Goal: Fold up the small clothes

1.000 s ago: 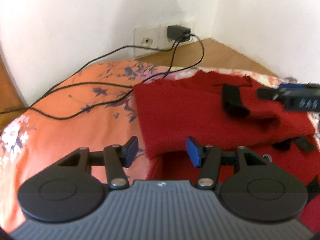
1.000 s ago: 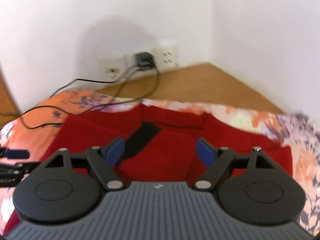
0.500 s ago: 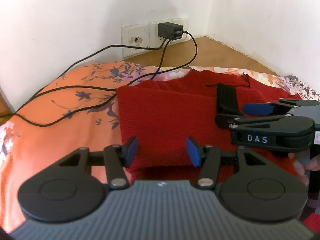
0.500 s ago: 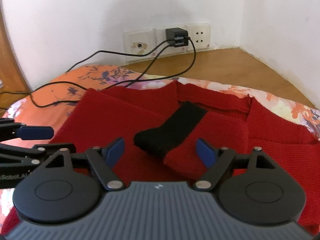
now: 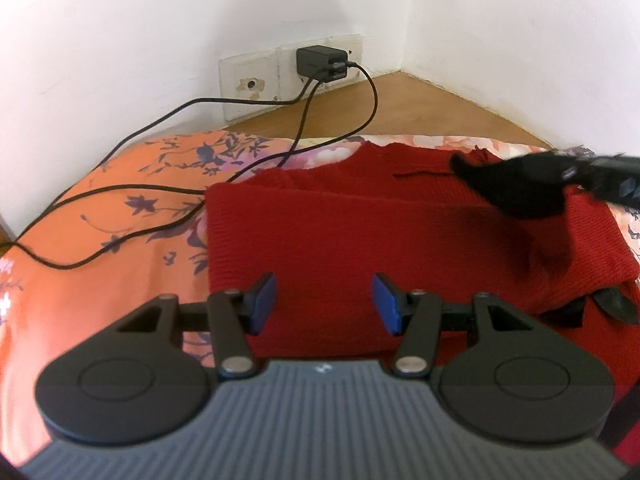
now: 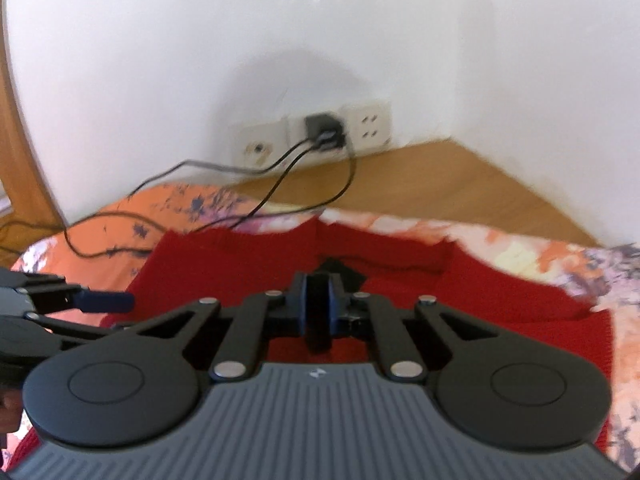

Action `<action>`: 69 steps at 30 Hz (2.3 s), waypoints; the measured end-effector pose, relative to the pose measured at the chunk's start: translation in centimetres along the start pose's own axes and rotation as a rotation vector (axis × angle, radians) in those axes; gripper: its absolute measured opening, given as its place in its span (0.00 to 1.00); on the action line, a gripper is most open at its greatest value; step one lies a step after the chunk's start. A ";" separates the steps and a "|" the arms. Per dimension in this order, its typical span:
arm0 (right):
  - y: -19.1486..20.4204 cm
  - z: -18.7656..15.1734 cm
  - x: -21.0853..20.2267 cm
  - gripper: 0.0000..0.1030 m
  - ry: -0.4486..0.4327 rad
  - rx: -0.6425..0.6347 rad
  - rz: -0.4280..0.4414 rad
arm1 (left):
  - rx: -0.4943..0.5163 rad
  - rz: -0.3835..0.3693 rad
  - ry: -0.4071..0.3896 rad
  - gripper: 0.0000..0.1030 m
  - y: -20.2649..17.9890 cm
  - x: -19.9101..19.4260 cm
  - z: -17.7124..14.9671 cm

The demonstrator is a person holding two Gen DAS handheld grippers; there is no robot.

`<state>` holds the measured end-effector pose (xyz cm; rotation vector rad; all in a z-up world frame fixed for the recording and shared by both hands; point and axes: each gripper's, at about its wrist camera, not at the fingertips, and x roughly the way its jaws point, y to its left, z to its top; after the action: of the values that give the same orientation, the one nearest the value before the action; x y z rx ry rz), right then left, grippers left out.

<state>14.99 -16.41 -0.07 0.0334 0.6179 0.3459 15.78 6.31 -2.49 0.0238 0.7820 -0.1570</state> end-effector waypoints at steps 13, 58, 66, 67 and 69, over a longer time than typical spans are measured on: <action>-8.6 -1.8 -5.2 0.10 -0.058 0.158 -0.157 | 0.041 0.027 0.008 0.53 -1.7 1.5 0.0; -12.0 -8.2 -5.3 0.76 0.043 0.184 -0.046 | -0.073 0.165 -0.027 0.57 -2.4 -4.2 -1.9; -10.3 -10.8 -11.6 0.79 0.021 0.267 -0.091 | -0.075 0.143 -0.001 0.57 -0.2 -9.2 -5.2; -9.9 -11.3 -12.3 0.79 0.021 0.274 -0.096 | -0.076 0.142 0.005 0.57 0.3 -9.7 -5.8; -9.2 -12.4 -13.6 0.79 0.022 0.278 -0.124 | -0.075 0.145 0.017 0.57 1.0 -10.6 -6.8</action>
<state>0.39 -30.43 -3.82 0.2570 0.6830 0.1383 3.74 9.25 0.07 0.0109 0.8001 0.0103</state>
